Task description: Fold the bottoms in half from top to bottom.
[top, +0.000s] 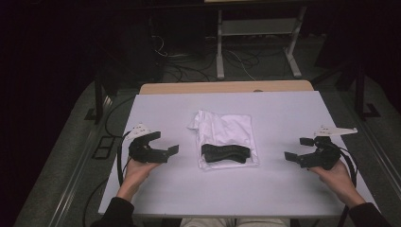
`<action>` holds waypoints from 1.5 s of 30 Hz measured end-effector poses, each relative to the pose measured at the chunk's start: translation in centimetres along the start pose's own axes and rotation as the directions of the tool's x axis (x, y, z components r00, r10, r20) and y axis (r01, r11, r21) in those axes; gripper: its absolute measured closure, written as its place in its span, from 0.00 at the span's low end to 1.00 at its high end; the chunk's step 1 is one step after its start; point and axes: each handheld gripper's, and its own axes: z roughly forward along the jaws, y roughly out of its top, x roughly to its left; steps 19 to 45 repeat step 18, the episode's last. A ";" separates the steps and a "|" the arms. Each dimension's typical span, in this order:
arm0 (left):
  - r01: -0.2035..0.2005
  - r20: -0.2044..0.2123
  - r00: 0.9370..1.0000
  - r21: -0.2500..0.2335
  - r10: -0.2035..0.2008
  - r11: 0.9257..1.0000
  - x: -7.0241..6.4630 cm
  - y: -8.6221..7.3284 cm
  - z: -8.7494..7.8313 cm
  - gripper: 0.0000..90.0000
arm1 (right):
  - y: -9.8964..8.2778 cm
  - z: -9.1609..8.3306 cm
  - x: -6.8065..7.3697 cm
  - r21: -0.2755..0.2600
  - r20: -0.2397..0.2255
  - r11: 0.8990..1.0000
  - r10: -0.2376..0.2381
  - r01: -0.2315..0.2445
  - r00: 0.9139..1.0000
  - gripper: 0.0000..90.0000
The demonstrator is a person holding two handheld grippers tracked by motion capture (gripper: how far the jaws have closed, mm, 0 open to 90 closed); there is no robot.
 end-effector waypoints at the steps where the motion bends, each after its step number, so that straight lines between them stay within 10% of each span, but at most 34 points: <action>1: -0.001 -0.002 1.000 -0.001 0.001 1.000 0.0 -0.2 -0.1 0.00 | -0.1 -0.1 0.0 -0.004 0.004 1.000 -0.002 0.002 1.000 0.00; 45: -0.010 -0.005 1.000 0.001 0.010 1.000 -0.1 -1.4 -0.4 0.00 | -1.1 -0.2 0.6 -0.008 0.012 1.000 -0.018 0.018 1.000 0.00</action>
